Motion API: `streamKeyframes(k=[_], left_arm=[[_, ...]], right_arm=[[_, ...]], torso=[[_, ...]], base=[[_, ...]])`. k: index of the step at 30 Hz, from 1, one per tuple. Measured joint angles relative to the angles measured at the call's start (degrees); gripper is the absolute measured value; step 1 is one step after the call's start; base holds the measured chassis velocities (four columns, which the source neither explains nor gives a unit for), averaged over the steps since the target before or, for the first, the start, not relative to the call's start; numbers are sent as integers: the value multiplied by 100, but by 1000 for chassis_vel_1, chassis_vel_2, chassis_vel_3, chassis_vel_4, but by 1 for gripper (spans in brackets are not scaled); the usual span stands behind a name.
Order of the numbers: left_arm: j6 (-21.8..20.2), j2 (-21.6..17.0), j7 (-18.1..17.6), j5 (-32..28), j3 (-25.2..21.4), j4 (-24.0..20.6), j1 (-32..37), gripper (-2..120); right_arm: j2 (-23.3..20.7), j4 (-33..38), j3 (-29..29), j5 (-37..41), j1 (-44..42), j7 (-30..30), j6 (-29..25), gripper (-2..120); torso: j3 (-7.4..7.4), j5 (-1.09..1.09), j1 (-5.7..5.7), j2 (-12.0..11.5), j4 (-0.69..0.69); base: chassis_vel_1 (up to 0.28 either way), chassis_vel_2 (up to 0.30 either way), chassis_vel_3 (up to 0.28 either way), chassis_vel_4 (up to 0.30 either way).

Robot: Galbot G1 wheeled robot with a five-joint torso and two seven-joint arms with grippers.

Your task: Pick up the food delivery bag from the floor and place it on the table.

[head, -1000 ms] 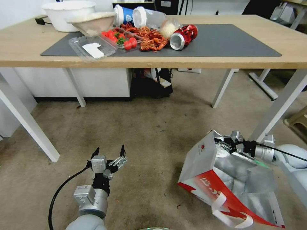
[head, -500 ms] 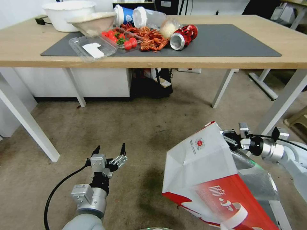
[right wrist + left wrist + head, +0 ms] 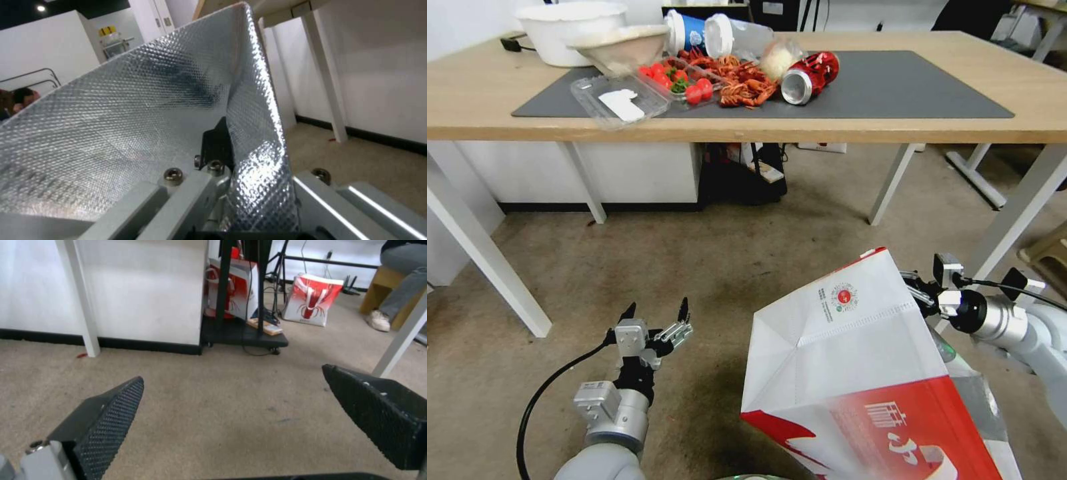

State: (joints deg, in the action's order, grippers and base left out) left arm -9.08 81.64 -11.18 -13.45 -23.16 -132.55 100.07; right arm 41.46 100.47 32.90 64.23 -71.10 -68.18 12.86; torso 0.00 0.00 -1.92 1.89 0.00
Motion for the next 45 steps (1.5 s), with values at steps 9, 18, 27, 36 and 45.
streamKeyframes(k=[9, 18, 27, 36, 45], left_arm=[[69, -32, -96, -50, -3, 60, -40, 100], [127, -49, -60, -96, 11, 44, 1, 100], [127, -58, -73, -95, 11, 1, 23, 100], [138, -51, -83, -51, 11, -42, 57, 100], [179, -53, -93, 6, 11, -30, 73, 100]], right_arm=[[44, 68, -16, -46, -12, 28, 15, 0], [21, 120, 16, -142, -43, 41, 16, 0], [-6, 180, 81, -163, -133, 47, 16, 0], [-5, 234, 136, -178, -199, 27, 16, 0], [42, 271, 127, -194, -166, 15, 16, 0]], torso=[[0, 0, 0, 0, 0], [-42, 0, -2, 49, 0], [-246, 0, -8, 259, 0], [-455, 0, -33, 492, -1], [-638, 0, -69, 710, -1]], base=[[0, 0, 0, 0], [0, 0, 0, 0], [0, 0, 0, 0], [0, 0, 0, 0], [0, 0, 0, 0]])
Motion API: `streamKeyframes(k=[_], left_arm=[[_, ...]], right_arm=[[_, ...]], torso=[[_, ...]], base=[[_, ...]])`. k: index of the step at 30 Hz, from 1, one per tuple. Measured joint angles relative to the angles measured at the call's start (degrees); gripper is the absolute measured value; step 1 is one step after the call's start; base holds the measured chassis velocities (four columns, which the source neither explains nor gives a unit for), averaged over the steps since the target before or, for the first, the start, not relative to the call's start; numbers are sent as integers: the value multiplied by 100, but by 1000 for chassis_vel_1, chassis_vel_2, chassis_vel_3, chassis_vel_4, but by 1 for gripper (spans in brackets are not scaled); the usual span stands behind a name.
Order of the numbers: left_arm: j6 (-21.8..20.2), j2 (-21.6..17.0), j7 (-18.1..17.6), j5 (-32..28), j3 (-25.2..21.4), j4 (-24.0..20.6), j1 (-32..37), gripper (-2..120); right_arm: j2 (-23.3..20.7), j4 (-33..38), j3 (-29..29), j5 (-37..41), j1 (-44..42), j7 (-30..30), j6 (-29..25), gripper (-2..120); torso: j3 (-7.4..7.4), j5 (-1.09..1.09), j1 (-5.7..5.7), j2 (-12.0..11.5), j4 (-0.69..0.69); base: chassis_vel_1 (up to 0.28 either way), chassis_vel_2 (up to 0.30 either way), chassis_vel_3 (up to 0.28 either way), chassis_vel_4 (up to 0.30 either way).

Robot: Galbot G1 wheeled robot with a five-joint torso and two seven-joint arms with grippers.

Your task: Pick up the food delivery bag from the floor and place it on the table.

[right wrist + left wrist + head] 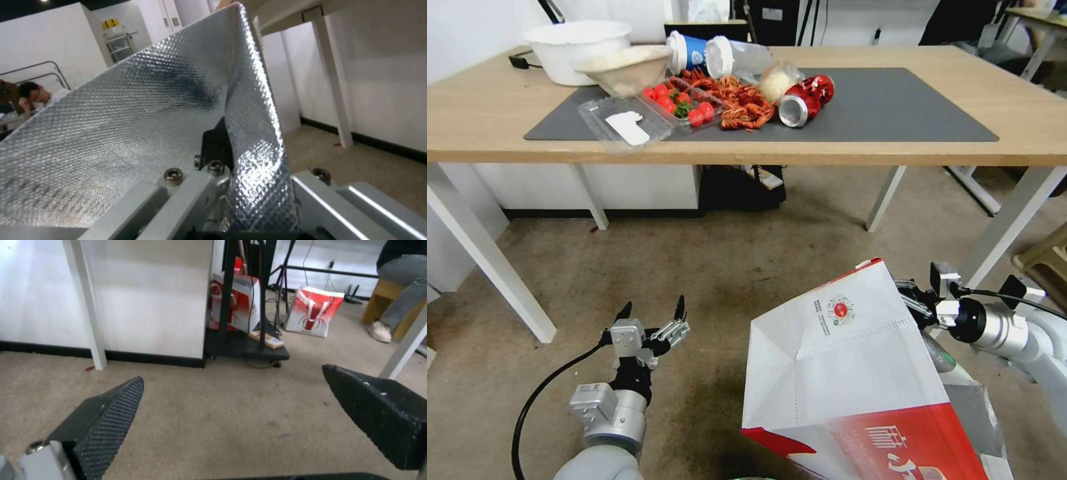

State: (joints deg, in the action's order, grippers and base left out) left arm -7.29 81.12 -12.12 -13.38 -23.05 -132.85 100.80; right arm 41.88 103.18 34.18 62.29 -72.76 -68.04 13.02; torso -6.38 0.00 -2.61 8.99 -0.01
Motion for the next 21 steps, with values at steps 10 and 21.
streamKeyframes(k=[10, 21], left_arm=[[2, 9, -17, 39, 4, 8, 0, 100], [-6, -3, -17, 45, 9, 24, -16, 100]], right_arm=[[10, 24, 20, -26, -51, -5, -2, 0], [40, 121, 35, -20, -88, 31, -21, 0]], torso=[[-171, 0, -52, 224, 1], [-367, 0, -119, 486, 1]], base=[[0, 0, 0, 0], [0, 0, 0, 0]])
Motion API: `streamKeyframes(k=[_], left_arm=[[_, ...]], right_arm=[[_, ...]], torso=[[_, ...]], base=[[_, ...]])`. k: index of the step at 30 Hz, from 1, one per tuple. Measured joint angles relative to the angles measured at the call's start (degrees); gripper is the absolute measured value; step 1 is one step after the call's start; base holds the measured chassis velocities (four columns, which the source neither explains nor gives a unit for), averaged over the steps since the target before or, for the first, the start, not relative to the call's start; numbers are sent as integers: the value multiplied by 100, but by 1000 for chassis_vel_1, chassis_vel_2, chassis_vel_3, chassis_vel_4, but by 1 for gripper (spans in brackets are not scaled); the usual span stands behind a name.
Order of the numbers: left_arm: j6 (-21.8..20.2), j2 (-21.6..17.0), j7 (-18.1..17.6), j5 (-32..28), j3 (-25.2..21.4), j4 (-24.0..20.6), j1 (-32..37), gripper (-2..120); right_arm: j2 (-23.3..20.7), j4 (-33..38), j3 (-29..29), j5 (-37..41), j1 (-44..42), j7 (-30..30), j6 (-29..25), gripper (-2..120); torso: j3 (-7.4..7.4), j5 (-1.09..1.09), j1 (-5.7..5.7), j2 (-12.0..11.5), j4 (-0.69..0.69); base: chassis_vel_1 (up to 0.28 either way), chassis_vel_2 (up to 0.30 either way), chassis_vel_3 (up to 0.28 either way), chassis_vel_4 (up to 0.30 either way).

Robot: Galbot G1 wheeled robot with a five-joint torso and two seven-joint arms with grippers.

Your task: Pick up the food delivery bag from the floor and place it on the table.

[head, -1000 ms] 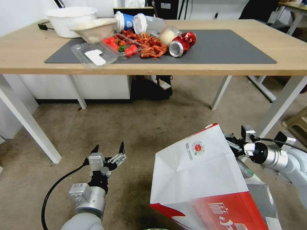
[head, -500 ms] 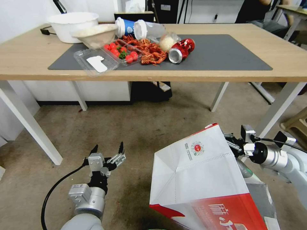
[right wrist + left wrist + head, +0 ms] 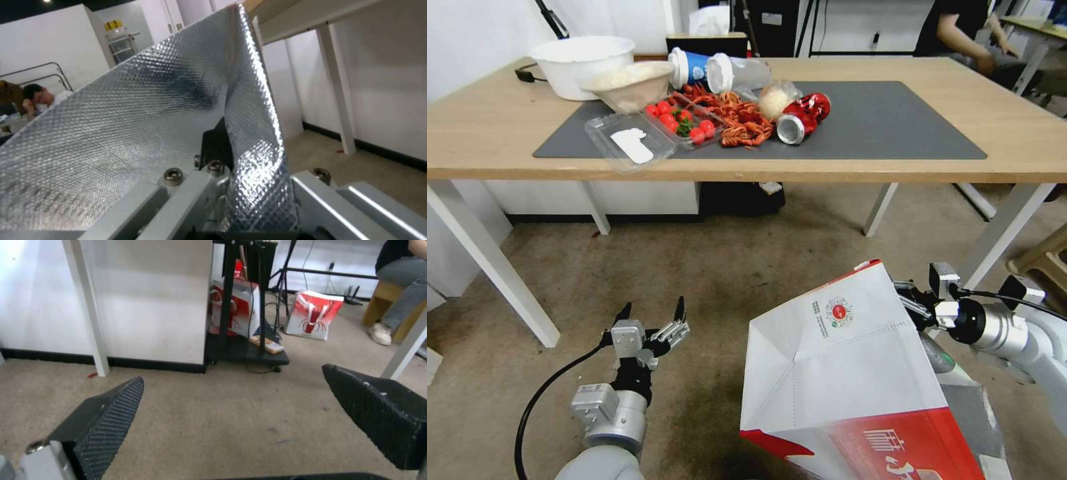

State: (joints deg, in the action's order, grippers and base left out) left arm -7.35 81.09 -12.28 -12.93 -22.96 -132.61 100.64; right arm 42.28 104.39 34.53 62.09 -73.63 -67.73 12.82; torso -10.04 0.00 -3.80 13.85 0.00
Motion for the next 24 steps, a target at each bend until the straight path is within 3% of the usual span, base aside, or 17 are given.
streamKeyframes(k=[14, 24], left_arm=[[-6, -7, 0, 0, -1, -13, 0, 100], [-6, -8, 0, 0, -2, -18, 1, 100]], right_arm=[[53, 153, 27, 19, -105, 25, -1, 0], [66, 181, 34, 20, -124, 39, -2, 0]], torso=[[-209, 0, -76, 284, 0], [-240, 0, -92, 329, 0]], base=[[0, 0, 0, 0], [0, 0, 0, 0]])
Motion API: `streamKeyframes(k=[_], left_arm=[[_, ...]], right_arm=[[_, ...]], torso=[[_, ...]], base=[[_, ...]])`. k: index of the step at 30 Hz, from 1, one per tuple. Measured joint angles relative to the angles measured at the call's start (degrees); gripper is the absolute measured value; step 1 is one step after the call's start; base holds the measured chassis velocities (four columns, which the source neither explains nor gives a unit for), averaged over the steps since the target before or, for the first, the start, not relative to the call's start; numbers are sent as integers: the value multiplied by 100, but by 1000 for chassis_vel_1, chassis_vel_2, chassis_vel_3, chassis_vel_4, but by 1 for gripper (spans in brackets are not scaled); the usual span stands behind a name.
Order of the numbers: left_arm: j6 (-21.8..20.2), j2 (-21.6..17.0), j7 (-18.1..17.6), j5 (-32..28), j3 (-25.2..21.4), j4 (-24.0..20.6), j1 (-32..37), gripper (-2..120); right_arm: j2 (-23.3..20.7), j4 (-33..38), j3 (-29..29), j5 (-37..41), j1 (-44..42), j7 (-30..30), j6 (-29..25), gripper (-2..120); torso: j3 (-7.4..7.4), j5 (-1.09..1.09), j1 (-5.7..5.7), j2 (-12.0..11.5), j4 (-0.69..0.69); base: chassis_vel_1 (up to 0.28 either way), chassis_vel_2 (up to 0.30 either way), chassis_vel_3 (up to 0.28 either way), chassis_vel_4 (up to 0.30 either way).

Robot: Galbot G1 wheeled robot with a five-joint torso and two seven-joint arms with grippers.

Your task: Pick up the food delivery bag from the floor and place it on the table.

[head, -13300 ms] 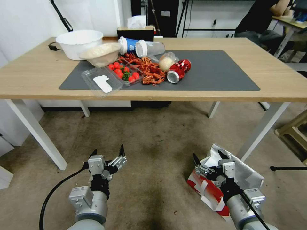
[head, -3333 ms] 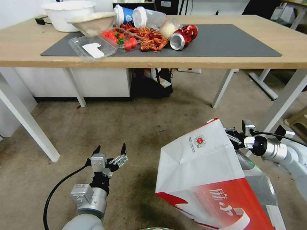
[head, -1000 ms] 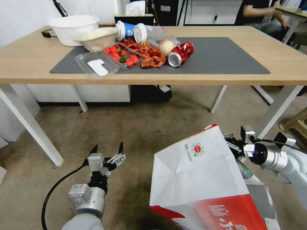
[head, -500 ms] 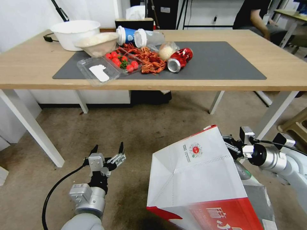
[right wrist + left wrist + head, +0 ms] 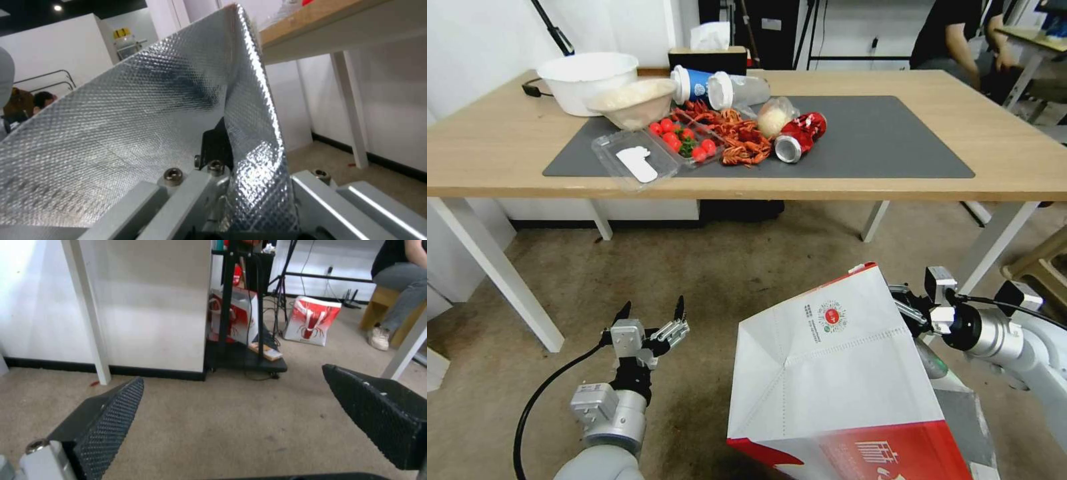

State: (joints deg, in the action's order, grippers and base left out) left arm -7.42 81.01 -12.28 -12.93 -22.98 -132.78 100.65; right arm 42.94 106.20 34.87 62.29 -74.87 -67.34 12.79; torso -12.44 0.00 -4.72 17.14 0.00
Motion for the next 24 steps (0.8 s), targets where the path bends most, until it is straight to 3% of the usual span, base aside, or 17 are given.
streamKeyframes(k=[24], left_arm=[[-1, 25, 2, 63, 11, -61, 23, 100]], right_arm=[[98, 279, 76, 5, -218, 57, -23, 0]], torso=[[-376, 0, -152, 528, 0]], base=[[0, 0, 0, 0]])
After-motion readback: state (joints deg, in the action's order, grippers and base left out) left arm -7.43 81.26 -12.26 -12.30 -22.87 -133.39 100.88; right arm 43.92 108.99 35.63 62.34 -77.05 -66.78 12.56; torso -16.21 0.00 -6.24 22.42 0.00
